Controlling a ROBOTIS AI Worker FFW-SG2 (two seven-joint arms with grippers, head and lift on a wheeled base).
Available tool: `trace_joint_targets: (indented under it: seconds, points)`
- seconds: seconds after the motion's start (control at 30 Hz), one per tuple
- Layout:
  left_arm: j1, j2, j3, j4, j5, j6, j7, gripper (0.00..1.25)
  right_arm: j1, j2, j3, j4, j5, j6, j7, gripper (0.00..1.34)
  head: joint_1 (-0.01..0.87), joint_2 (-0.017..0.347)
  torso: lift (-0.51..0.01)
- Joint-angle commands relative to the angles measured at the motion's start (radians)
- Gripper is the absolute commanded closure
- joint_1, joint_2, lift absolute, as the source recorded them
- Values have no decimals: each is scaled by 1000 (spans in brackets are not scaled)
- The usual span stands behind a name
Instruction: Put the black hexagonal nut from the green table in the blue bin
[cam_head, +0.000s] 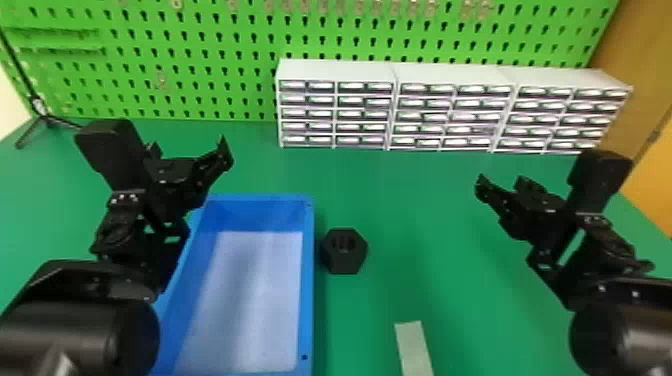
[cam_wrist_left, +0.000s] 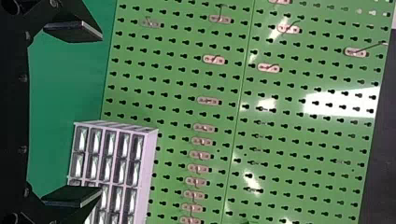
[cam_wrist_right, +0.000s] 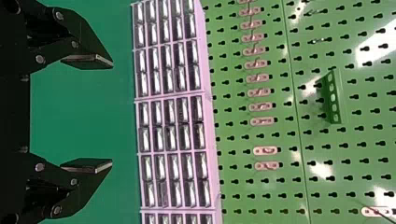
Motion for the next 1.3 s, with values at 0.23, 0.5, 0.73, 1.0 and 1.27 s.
trace_joint_targets:
  seconds: [0.23,0.5,0.73,1.0,1.27]
  points:
    - [-3,0,-1,0,0,0,0,125,0,0,0,0,0,0,0,510,692,8,-97]
    - [-3,0,-3,0,2,0,0,125,-2,-2,0,0,0,0,0,510,692,8,-97]
    - [-3,0,-1,0,2,0,0,125,-5,-2,0,0,-6,0,0,510,692,8,-97]
    - [-3,0,-1,0,2,0,0,125,-12,-9,0,-26,-13,51,0,513,692,8,-97]
    - [-3,0,-1,0,2,0,0,125,-31,-9,-2,-88,15,183,0,513,692,8,-97]
